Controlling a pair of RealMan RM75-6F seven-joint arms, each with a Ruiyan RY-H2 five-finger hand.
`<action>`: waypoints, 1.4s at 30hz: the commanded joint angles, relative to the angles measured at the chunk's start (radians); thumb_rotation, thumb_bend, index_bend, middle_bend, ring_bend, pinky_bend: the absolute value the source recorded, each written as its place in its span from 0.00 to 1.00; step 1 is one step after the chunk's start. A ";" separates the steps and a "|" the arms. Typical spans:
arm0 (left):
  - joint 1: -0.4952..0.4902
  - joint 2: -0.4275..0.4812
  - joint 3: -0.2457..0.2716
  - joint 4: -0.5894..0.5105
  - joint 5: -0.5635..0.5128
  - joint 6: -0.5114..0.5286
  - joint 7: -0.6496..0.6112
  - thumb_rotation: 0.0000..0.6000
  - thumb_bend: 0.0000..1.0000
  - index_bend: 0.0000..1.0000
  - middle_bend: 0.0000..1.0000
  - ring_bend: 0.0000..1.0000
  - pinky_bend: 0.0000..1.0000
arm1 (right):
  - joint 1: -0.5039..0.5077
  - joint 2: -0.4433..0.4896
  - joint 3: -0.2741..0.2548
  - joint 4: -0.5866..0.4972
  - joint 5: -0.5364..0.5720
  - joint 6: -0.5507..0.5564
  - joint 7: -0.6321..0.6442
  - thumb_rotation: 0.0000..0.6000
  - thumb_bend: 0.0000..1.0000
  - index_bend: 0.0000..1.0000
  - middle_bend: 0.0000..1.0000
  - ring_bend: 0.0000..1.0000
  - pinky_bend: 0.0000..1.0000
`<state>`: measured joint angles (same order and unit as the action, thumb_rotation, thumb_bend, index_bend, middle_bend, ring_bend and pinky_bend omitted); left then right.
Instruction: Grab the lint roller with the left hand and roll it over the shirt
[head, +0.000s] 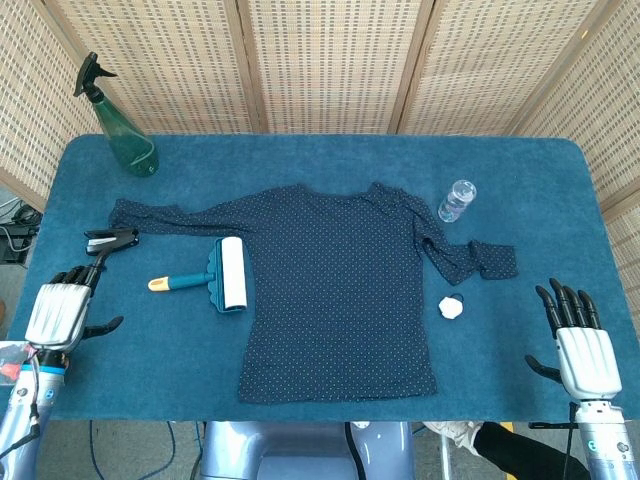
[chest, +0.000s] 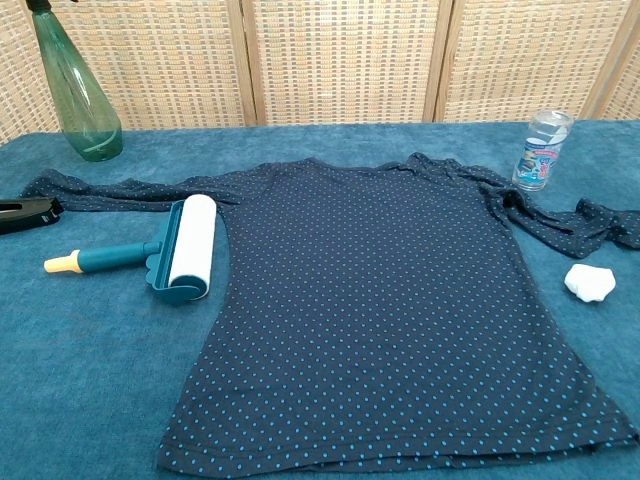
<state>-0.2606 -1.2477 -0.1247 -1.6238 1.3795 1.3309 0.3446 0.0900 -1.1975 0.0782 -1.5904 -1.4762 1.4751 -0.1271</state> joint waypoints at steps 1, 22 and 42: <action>-0.058 -0.001 -0.035 0.000 -0.059 -0.086 0.024 1.00 0.18 0.22 0.70 0.57 0.57 | 0.001 0.000 0.004 0.005 0.007 -0.002 0.009 1.00 0.15 0.02 0.00 0.00 0.00; -0.293 -0.092 -0.091 0.125 -0.364 -0.385 0.151 1.00 0.33 0.42 0.83 0.68 0.64 | 0.012 -0.012 0.012 0.047 0.039 -0.037 0.041 1.00 0.15 0.04 0.00 0.00 0.00; -0.391 -0.222 -0.063 0.263 -0.529 -0.453 0.229 1.00 0.33 0.41 0.83 0.68 0.64 | 0.017 -0.018 0.012 0.065 0.046 -0.049 0.063 1.00 0.15 0.04 0.00 0.00 0.00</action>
<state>-0.6450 -1.4616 -0.1910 -1.3700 0.8599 0.8822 0.5673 0.1069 -1.2158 0.0905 -1.5249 -1.4299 1.4258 -0.0638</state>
